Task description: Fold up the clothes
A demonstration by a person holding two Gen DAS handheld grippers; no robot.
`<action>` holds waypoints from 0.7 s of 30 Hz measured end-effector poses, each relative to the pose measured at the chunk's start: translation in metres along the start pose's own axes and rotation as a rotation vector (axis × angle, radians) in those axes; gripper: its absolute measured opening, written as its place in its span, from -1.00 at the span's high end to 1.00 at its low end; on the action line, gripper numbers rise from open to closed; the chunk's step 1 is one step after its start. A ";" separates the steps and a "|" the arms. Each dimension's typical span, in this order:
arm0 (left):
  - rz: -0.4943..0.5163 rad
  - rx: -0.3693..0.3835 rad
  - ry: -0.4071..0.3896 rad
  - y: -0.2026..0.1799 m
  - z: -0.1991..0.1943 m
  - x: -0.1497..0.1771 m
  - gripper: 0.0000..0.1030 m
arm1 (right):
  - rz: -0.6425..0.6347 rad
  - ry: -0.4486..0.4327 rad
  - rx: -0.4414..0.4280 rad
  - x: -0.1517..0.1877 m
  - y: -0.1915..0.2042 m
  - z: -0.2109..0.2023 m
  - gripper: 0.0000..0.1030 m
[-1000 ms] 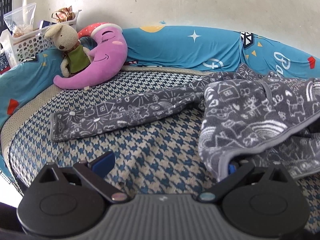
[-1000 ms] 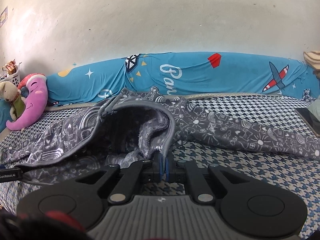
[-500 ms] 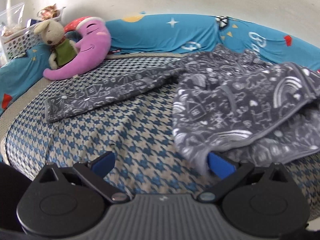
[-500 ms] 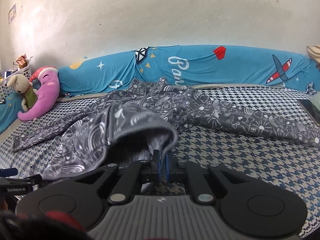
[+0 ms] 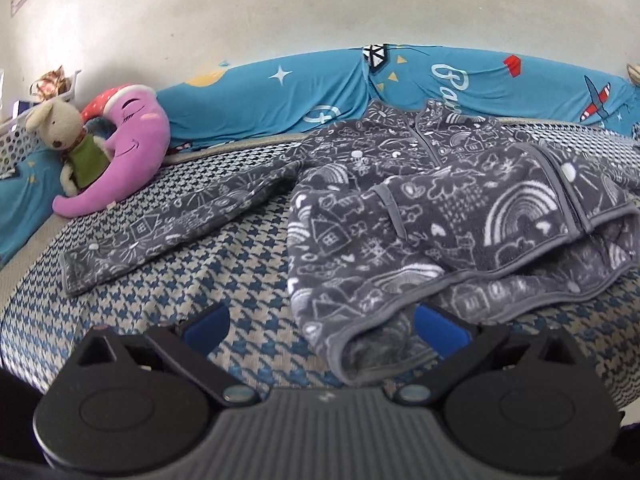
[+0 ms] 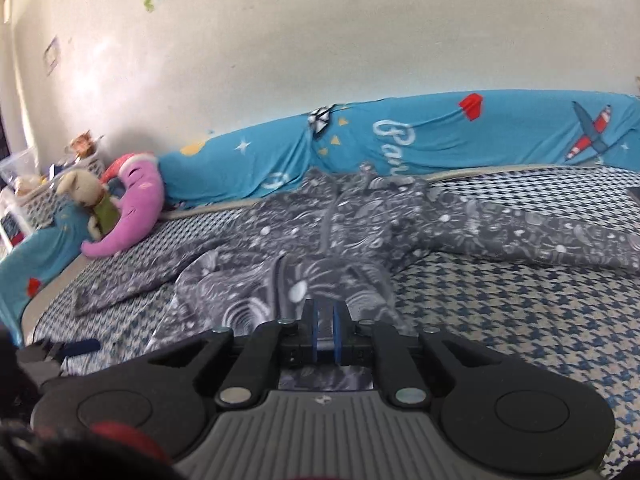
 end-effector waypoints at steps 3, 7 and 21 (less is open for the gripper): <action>0.029 -0.005 -0.005 -0.007 0.007 -0.002 -0.99 | -0.038 0.034 -0.008 0.007 0.010 0.009 0.82; 0.065 -0.002 -0.009 -0.015 0.014 0.000 -0.99 | -0.057 0.079 -0.022 0.017 0.020 0.021 0.75; 0.099 -0.016 0.021 -0.037 0.050 0.005 -0.99 | 0.002 0.233 0.040 0.046 0.016 0.065 0.65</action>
Point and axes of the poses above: each gripper's, at about its wrist camera, not at the fingertips, and z roughly the way its jaws point, y to its left, x to its underside, the point moved 8 cm from there along z, roughly the way its jaws point, and after that the axes turned 9 degrees about -x, right-handed, at the moved point
